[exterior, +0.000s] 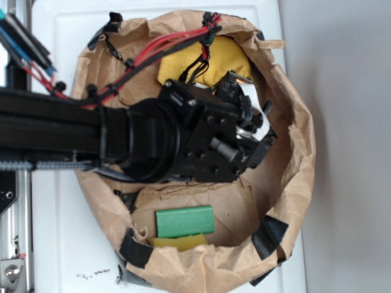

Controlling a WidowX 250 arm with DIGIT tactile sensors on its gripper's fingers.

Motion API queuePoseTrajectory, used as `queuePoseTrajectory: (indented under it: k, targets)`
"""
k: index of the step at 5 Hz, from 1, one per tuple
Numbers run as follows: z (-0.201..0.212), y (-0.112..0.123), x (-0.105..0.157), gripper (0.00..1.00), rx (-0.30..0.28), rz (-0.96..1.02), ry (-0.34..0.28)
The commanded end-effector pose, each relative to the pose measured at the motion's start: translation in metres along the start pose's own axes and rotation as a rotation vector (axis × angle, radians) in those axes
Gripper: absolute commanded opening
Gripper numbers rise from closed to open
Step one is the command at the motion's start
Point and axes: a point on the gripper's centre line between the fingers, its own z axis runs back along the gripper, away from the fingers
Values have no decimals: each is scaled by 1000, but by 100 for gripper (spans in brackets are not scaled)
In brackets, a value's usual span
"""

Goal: Grab the yellow cloth.

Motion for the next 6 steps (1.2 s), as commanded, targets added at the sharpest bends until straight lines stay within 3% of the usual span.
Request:
queuePoseTrajectory:
  k: [1,2,3,4,5,6]
  targets:
    - [22,22,10,0,-80,-40,21]
    - [52,34,21,0,-107,-165,175]
    - [85,47,32,0,-85,-329,346]
    - [97,50,31,0,-69,-494,421]
    - [103,56,28,0,-85,-552,418]
    - [113,62,17,100,-157,-709,210]
